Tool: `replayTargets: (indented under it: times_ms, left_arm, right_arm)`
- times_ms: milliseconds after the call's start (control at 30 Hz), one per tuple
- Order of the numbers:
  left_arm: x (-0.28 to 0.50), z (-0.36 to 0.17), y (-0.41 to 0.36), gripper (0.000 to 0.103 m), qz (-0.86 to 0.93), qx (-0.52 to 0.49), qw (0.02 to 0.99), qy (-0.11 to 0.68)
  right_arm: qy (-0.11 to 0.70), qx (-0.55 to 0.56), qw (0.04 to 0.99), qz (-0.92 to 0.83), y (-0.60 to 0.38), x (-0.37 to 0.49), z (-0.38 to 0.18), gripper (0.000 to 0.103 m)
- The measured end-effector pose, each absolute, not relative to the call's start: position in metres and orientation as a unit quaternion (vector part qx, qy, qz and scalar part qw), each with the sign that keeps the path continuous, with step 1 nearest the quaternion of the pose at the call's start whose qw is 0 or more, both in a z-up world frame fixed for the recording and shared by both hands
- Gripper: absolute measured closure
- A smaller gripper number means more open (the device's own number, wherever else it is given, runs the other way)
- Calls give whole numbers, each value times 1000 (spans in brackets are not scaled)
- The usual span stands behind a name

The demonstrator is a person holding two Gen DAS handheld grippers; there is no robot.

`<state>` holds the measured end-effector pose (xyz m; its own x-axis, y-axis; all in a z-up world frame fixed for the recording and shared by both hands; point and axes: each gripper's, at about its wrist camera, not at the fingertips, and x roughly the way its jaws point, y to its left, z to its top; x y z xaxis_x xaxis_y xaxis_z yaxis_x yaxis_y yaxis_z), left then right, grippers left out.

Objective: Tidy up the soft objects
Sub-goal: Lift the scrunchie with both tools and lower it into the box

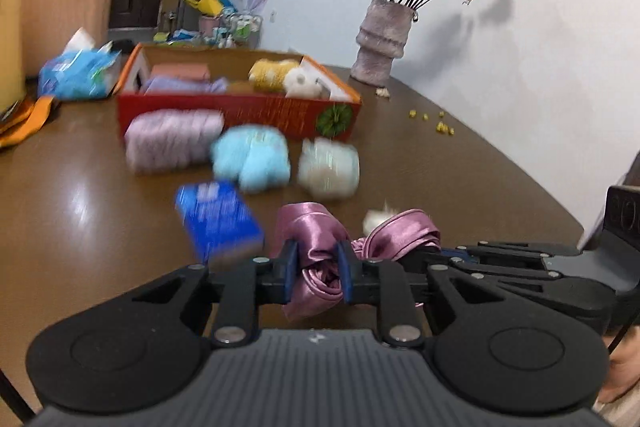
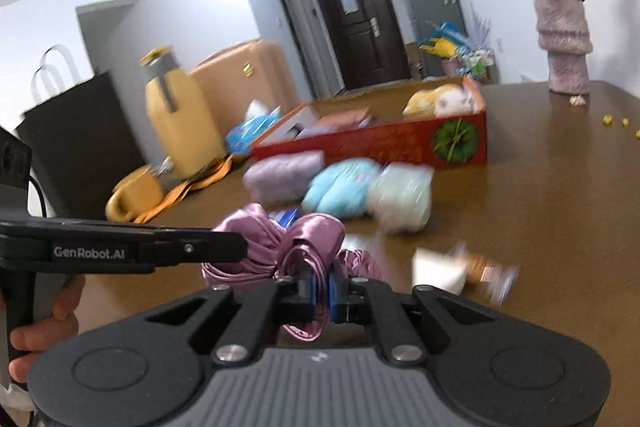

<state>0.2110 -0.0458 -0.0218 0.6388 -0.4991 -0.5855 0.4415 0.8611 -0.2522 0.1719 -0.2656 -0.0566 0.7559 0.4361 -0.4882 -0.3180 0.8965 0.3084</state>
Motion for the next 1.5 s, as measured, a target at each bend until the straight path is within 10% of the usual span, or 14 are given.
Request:
replayTargets:
  times_ms: [167,300,600,800,1000,1500]
  left_arm:
    - [171,-50,-28,81,-230,-45,902,362]
    - [158,-54,-24,79,-225,-40,907,355]
    - [155,-59,-21,79,-231,-51,906,351]
    - [157,-44,-3,44,-251,-110,904,329]
    - [166,-52,-17,65,-252,-87,895,357]
    - [164,-51,-11,78,-265,-93,894,349]
  right_arm:
    - [315,90,922,208,-255,136,-75,82]
    - [301,81,927,209,-257,118,-65,42]
    - [277,139,933,181,-253,146,-50,54]
    - [311,127,925,177,-240,154,-80,63]
    - [303,159,923,174,-247,142,-93,63]
    - [283,147,926,204,-239,136,-80,92]
